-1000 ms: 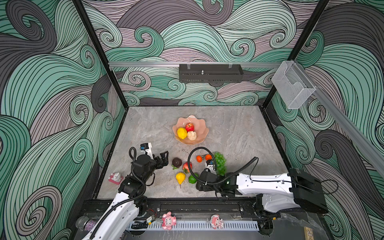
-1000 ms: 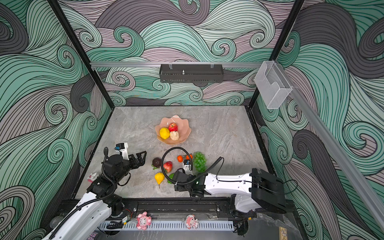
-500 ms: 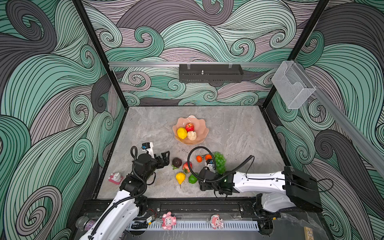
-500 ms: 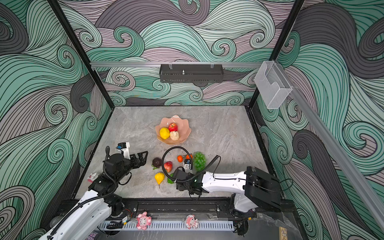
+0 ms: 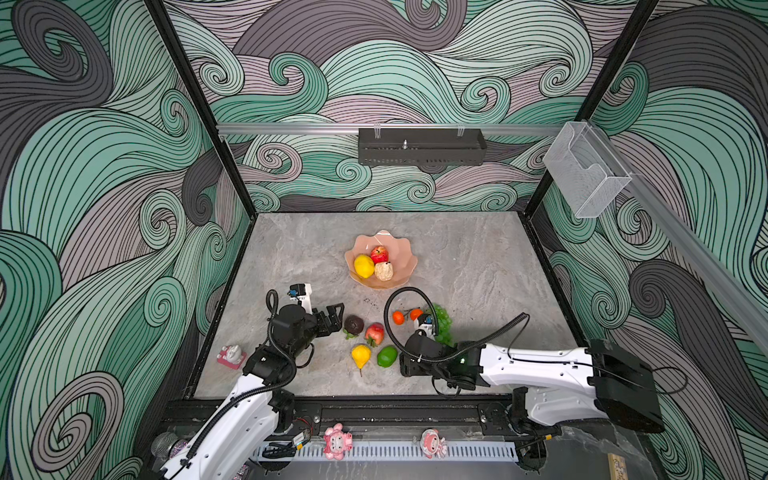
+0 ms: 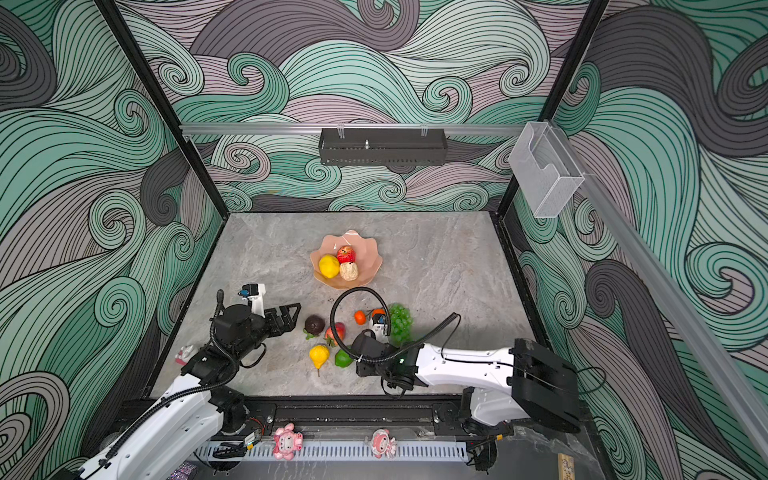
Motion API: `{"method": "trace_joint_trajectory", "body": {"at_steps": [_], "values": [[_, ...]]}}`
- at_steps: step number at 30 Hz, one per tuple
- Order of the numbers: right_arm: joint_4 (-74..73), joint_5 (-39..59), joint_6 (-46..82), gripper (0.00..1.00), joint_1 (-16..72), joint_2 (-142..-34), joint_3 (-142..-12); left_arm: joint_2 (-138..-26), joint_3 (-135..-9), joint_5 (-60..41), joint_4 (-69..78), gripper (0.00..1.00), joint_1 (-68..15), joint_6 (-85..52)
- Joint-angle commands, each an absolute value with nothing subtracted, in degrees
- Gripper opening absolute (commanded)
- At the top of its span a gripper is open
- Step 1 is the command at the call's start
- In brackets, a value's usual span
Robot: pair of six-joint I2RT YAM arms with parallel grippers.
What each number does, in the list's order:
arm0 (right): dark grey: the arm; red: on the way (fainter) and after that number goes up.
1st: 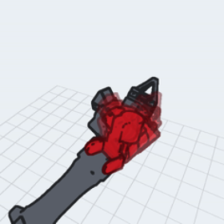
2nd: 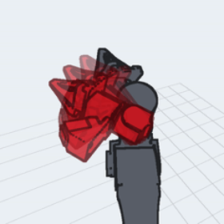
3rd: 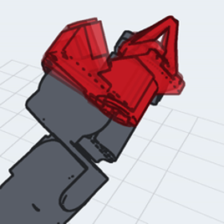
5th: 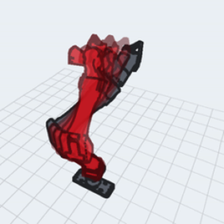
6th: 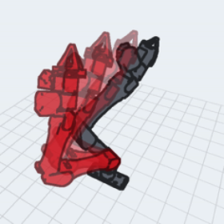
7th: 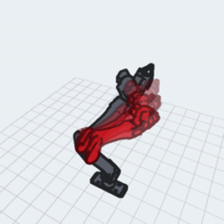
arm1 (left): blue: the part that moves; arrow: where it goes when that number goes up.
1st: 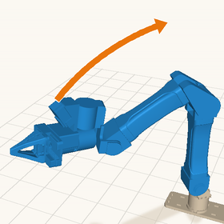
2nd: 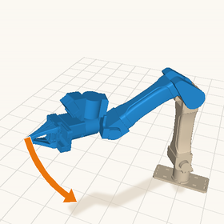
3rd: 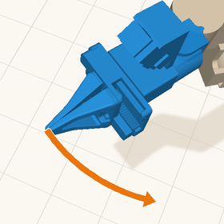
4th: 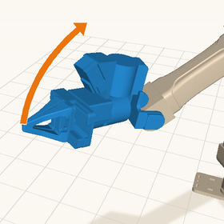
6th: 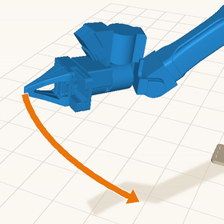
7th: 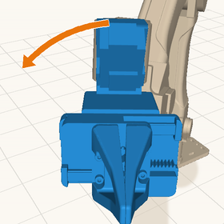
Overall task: Place and organize the fake fruits in the fruit bowl
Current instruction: 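Close the right gripper on the dark avocado and lift it, then pass the dark avocado from the right gripper into the left gripper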
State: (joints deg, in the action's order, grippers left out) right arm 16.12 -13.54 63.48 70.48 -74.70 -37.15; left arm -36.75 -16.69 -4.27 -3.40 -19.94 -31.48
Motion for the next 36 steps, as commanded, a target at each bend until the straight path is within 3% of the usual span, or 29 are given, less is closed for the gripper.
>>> {"method": "trace_joint_trajectory", "body": {"at_steps": [1,7,17,27,36], "values": [[14.6,-15.1,64.2,0.55,69.0,-71.2,-35.4,-38.3,-17.4,-11.9,1.6,0.96,-19.8,-29.9],[13.9,-16.1,65.6,0.57,66.1,-62.0,-32.9,-41.5,-17.6,-17.9,9.9,0.92,-23.4,-30.1],[9.1,-13.7,71.6,0.58,56.9,-47.0,-28.2,-47.1,-18.6,-4.9,22.0,0.90,-47.5,-18.4],[-0.9,-10.3,76.2,0.57,55.7,-49.1,-26.3,-62.4,-27.6,-3.2,25.6,0.90,-56.7,-12.0],[-5.1,-8.7,77.9,0.57,55.6,-49.1,-25.8,-69.4,-31.0,-6.7,27.6,0.80,-58.3,-10.3]]}}
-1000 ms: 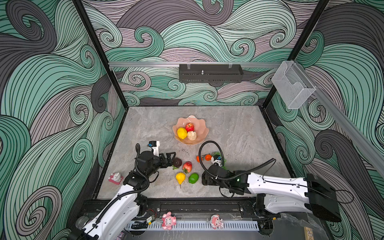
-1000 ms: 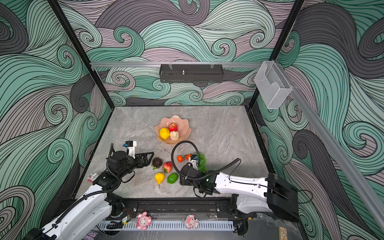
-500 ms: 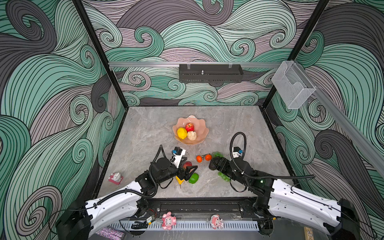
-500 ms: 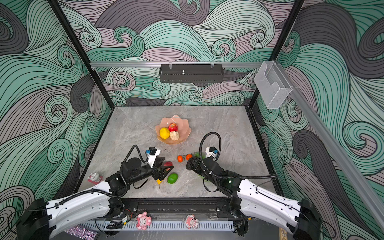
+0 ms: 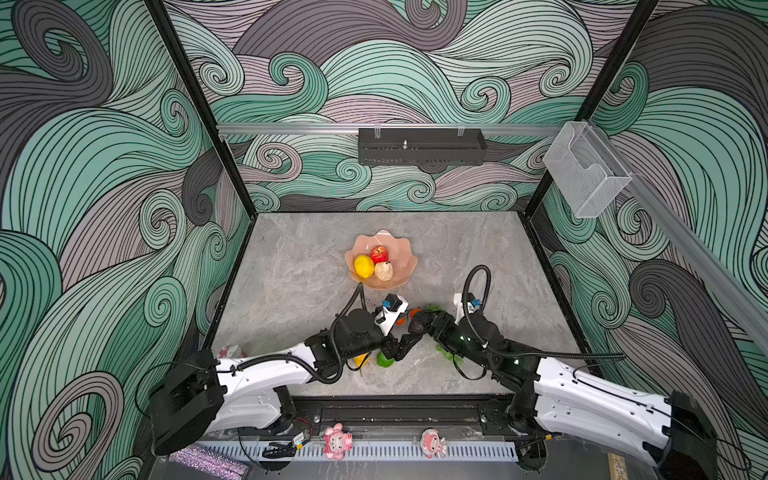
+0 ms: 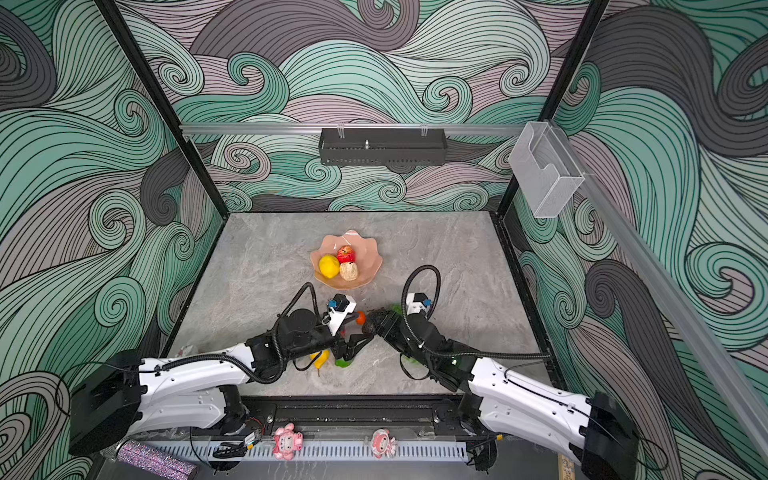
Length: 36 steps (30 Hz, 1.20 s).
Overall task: Place and organize the fake fruits in the fruit bowl
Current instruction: 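Pass the dark avocado from the right gripper into the left gripper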
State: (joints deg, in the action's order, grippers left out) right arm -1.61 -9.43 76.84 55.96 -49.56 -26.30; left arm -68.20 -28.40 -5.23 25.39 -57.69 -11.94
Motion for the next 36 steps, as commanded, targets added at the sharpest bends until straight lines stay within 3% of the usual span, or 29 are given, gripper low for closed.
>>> {"method": "trace_joint_trajectory", "body": {"at_steps": [1,20,24,32,36], "values": [[-5.3,-8.6,77.9,0.57,55.7,-49.1,-25.9,-69.8,-31.3,-6.6,27.6,0.79,-58.3,-10.4],[-6.6,-6.1,79.1,0.56,55.7,-50.2,-25.2,-71.1,-32.6,-5.7,26.3,0.47,-58.4,-11.1],[-6.3,-6.3,78.9,0.58,55.7,-50.0,-25.1,-70.5,-32.3,-4.9,25.7,0.46,-58.4,-11.2],[2.1,-10.2,75.7,0.87,55.6,-45.5,-26.2,-68.1,-34.2,1.9,18.4,0.47,-58.3,-10.7],[10.4,-14.4,72.6,0.93,55.6,-39.7,-26.8,-68.1,-38.5,5.0,10.6,0.49,-57.1,-8.8]]}}
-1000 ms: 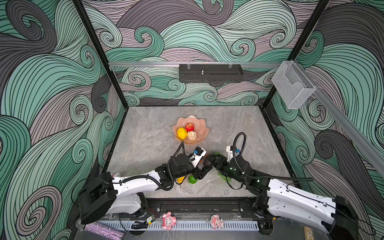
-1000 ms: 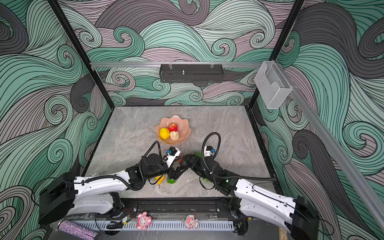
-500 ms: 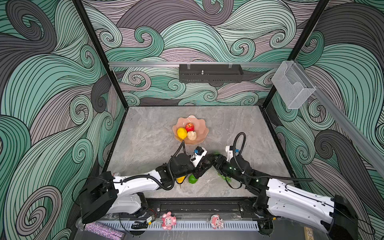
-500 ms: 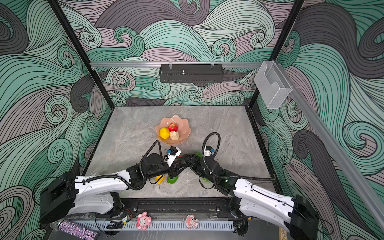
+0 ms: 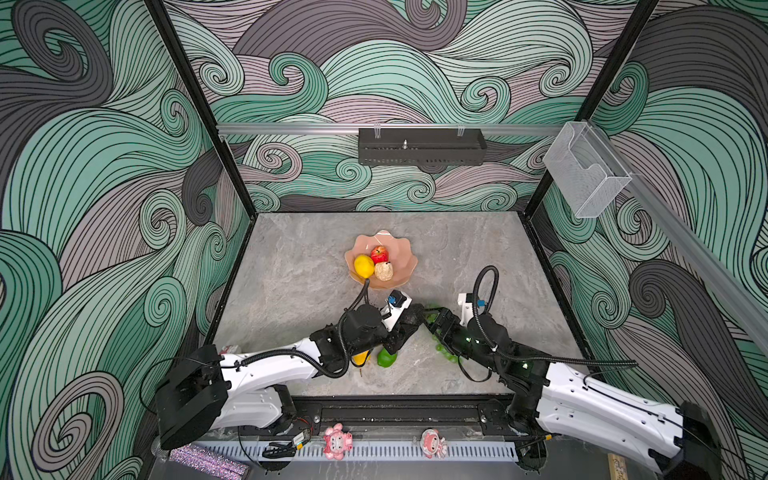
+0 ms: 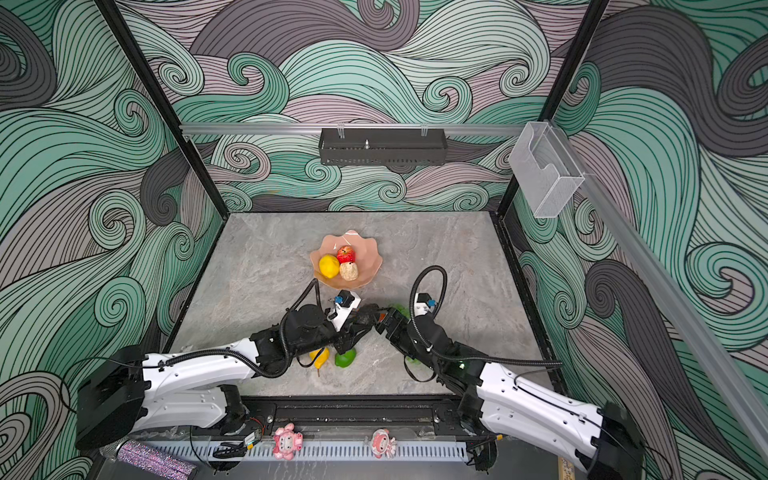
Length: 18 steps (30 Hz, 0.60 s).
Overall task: Place and organize the fake fruits in the fruit bowl
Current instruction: 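Pass the dark avocado from the right gripper into the left gripper, then carry the avocado into the pink bowl with the left gripper while the right arm withdraws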
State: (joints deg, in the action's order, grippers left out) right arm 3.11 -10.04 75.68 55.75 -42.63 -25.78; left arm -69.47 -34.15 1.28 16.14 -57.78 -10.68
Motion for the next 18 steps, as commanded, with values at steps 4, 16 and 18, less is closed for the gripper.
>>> {"method": "trace_joint_trajectory", "body": {"at_steps": [4,16,18], "values": [[19.2,-19.1,69.4,0.93,55.6,-32.4,-26.5,-70.6,-45.5,5.4,1.7,0.49,-52.5,-8.7],[31.0,-18.2,71.3,0.94,55.6,-18.7,-19.9,-91.1,-71.2,6.8,-13.0,0.49,-39.4,-11.5],[32.0,-18.4,71.4,0.94,55.5,-17.8,-19.6,-94.7,-76.0,6.3,-15.9,0.49,-38.6,-12.2]]}}
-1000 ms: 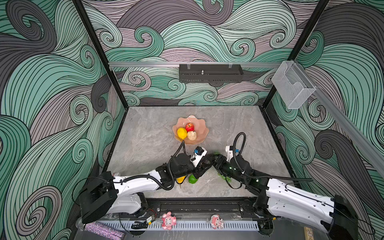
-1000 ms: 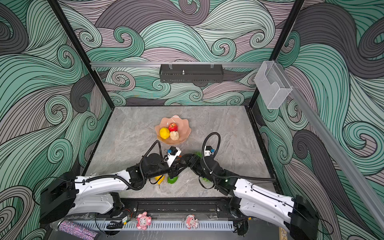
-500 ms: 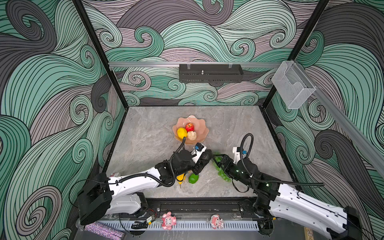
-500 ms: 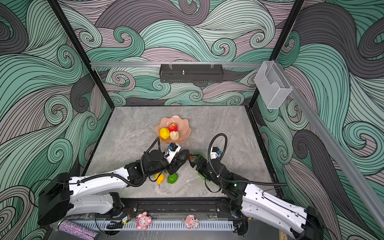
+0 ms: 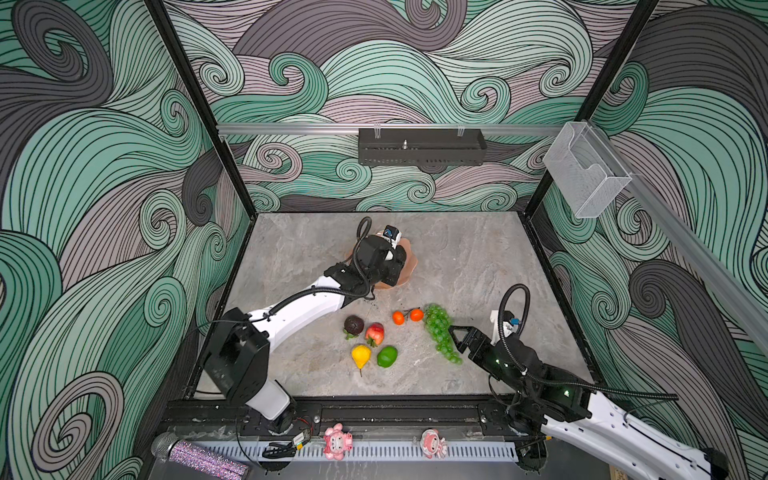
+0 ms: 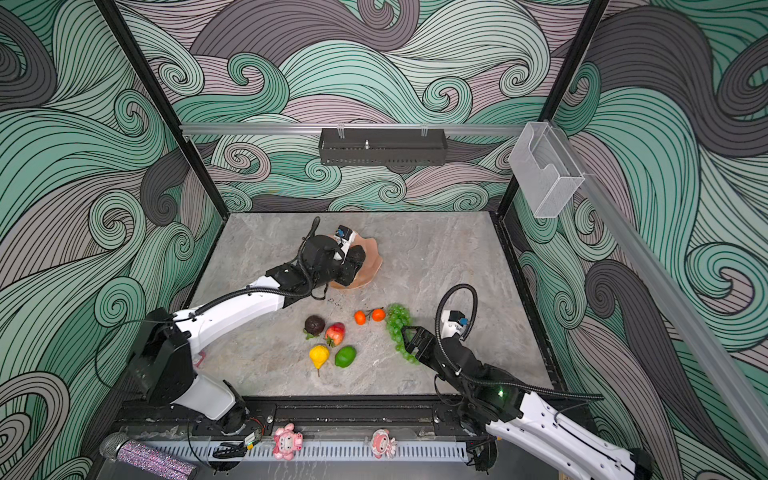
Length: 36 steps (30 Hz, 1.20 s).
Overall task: Place and organize the fake fruits in the fruit bowl
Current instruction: 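Carry the avocado into the pink bowl with the left gripper while the right arm withdraws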
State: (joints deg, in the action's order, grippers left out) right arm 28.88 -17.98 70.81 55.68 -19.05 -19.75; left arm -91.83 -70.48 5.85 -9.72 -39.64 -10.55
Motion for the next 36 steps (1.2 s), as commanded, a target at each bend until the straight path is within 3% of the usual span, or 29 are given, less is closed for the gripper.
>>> {"method": "trace_joint_trajectory", "body": {"at_steps": [1,17,36], "values": [[32.3,-18.5,71.2,0.94,55.5,-17.4,-19.6,-96.9,-78.6,6.2,-17.5,0.49,-38.3,-12.2],[34.8,-19.2,69.6,0.93,55.5,-17.0,-18.8,-122.9,-115.9,7.3,-47.0,0.50,-36.9,-16.0],[35.5,-18.9,70.0,0.93,55.5,-16.3,-17.7,-140.6,-137.4,9.8,-61.6,0.52,-36.0,-16.7]]}}
